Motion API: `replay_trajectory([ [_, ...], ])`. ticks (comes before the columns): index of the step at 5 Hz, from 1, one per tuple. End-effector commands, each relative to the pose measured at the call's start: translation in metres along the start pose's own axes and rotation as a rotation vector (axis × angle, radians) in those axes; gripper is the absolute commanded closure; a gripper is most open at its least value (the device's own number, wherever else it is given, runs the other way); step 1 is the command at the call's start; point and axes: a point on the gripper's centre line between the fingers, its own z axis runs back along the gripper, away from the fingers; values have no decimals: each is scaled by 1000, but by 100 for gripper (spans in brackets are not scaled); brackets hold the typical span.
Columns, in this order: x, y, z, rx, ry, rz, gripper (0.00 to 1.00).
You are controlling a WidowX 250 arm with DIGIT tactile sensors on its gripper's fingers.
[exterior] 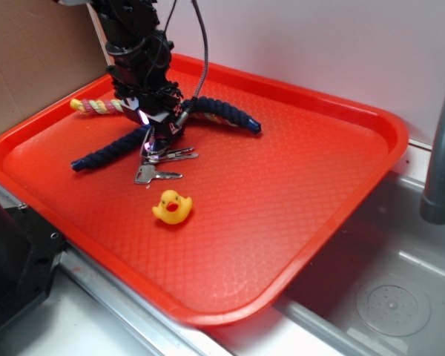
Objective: Grab the blue rope.
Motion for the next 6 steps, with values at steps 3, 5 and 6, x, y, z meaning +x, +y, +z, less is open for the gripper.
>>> replay_trajectory([
  [3, -17, -1, 96, 25, 49, 120, 100],
  [5, -33, -24, 177, -106, 62, 142, 100],
  [6, -39, -28, 195, -86, 33, 157, 100],
])
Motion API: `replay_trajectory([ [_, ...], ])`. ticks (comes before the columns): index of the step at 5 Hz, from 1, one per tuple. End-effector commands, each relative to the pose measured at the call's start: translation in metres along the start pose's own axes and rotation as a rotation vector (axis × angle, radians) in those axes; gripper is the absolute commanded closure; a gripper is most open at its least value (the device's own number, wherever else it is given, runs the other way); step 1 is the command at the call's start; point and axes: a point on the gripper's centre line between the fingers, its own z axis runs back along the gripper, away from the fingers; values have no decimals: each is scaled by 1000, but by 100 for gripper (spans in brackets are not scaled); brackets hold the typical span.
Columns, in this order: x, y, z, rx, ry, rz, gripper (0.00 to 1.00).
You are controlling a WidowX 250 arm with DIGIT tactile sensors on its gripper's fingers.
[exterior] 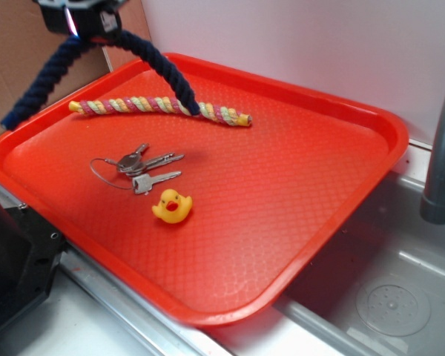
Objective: Grab the blue rope.
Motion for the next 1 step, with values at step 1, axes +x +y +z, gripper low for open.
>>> replay_trajectory([
  [1, 0, -8, 22, 69, -104, -3, 100],
])
